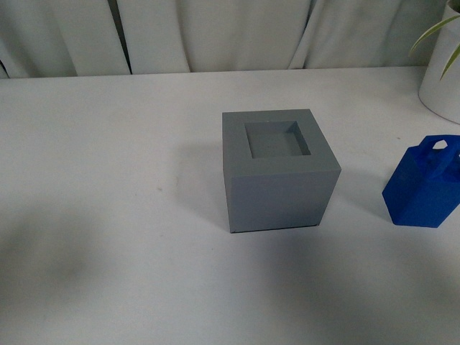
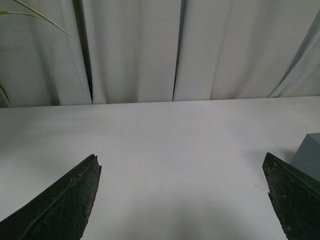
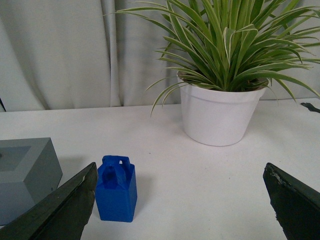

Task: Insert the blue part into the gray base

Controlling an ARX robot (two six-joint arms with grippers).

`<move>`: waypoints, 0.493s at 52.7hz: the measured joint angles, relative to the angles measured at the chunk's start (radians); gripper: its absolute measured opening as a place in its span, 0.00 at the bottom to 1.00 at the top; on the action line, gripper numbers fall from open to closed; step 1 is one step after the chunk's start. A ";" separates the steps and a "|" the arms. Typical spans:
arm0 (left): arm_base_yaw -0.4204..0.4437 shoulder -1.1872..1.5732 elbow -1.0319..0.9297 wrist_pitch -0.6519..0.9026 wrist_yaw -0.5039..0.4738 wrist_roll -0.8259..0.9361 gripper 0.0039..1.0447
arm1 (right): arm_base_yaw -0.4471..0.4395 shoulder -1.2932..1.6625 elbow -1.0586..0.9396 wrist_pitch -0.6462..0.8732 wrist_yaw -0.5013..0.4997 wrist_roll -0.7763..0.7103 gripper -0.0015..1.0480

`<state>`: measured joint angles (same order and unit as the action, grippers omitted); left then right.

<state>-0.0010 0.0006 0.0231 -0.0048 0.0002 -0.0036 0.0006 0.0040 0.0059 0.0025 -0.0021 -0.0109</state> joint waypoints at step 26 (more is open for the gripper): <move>0.000 0.000 0.000 0.000 0.000 0.000 0.94 | 0.000 0.000 0.000 0.000 0.000 0.000 0.93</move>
<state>-0.0010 0.0006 0.0231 -0.0048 0.0002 -0.0036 0.0006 0.0040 0.0059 0.0025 -0.0021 -0.0109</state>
